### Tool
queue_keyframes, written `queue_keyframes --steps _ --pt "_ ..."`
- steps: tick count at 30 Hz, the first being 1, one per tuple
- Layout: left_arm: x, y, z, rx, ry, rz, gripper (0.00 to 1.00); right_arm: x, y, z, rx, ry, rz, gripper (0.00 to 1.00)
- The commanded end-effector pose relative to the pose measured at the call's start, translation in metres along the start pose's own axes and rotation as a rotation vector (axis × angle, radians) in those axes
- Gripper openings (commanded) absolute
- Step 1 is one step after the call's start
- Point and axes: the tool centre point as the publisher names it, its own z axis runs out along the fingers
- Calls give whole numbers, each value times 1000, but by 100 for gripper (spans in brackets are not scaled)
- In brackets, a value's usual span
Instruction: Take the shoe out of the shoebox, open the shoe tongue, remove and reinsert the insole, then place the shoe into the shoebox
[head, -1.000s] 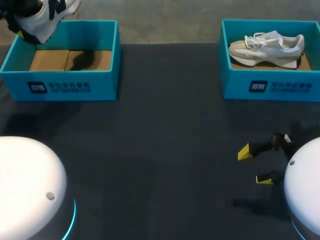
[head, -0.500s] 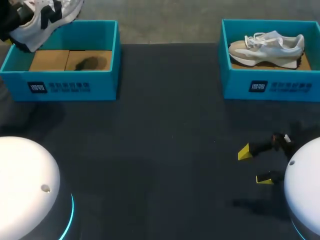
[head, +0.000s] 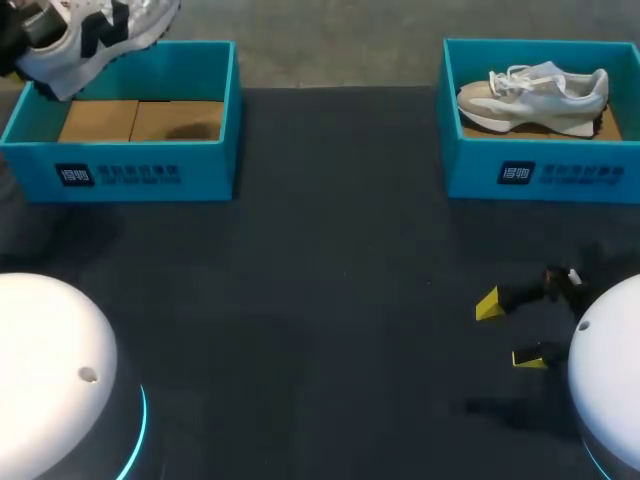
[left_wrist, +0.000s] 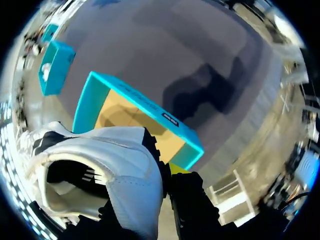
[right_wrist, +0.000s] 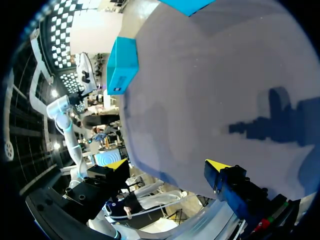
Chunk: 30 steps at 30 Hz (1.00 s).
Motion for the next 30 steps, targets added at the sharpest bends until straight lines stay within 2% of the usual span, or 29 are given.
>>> queue_keyframes --steps 1,3,4,7,10,17,23,30 --pt "12 17 7 71 -52 236 0 0 -1 0 -2 -3 1 100" --pt "12 17 7 71 -52 236 0 0 -1 0 -2 -3 1 100" --pt "19 20 14 66 -36 321 0 0 -1 0 -2 -3 1 100" --pt "25 21 17 45 -19 403 0 0 -1 0 -2 -3 1 100" --pt "27 26 20 -18 25 474 0 0 -1 0 -2 -3 1 100" --pt "24 42 25 -129 50 577 0 0 -1 0 -2 -3 1 100" --pt "24 55 34 -131 28 643 0 0 -1 0 -2 -3 1 100" --pt "24 55 34 -131 28 643 0 0 -1 0 -2 -3 1 100"
